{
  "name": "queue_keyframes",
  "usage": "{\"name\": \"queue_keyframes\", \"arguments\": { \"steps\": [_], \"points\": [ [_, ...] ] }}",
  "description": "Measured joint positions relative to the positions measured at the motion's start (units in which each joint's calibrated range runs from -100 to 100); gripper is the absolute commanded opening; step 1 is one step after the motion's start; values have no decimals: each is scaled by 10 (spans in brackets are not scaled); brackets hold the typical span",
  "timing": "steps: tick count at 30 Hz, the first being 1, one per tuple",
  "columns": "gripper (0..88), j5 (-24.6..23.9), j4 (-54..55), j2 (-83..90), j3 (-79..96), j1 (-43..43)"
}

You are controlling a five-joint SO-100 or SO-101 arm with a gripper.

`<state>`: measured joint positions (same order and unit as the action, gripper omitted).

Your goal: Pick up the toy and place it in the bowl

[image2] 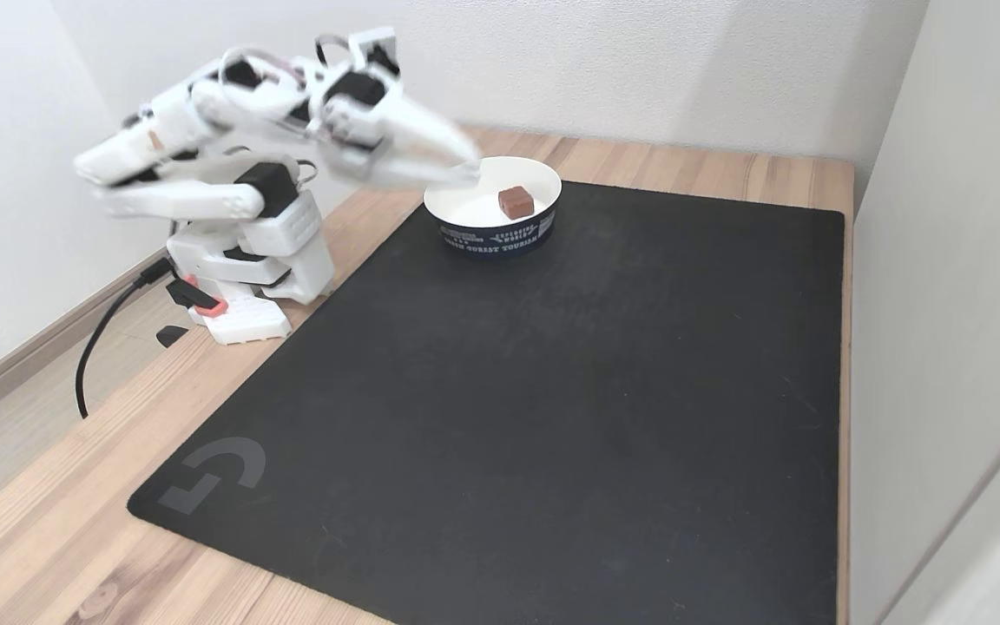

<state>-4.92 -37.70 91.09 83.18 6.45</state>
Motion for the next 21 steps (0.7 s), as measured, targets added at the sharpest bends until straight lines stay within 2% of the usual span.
{"name": "queue_keyframes", "arguments": {
  "steps": [5,13,19,21],
  "points": [
    [22,0,0,75,85,-32],
    [22,0,-1,78,151,-58],
    [22,0,-51,79,154,-56],
    [23,13,-79,79,155,-55]
  ]
}}
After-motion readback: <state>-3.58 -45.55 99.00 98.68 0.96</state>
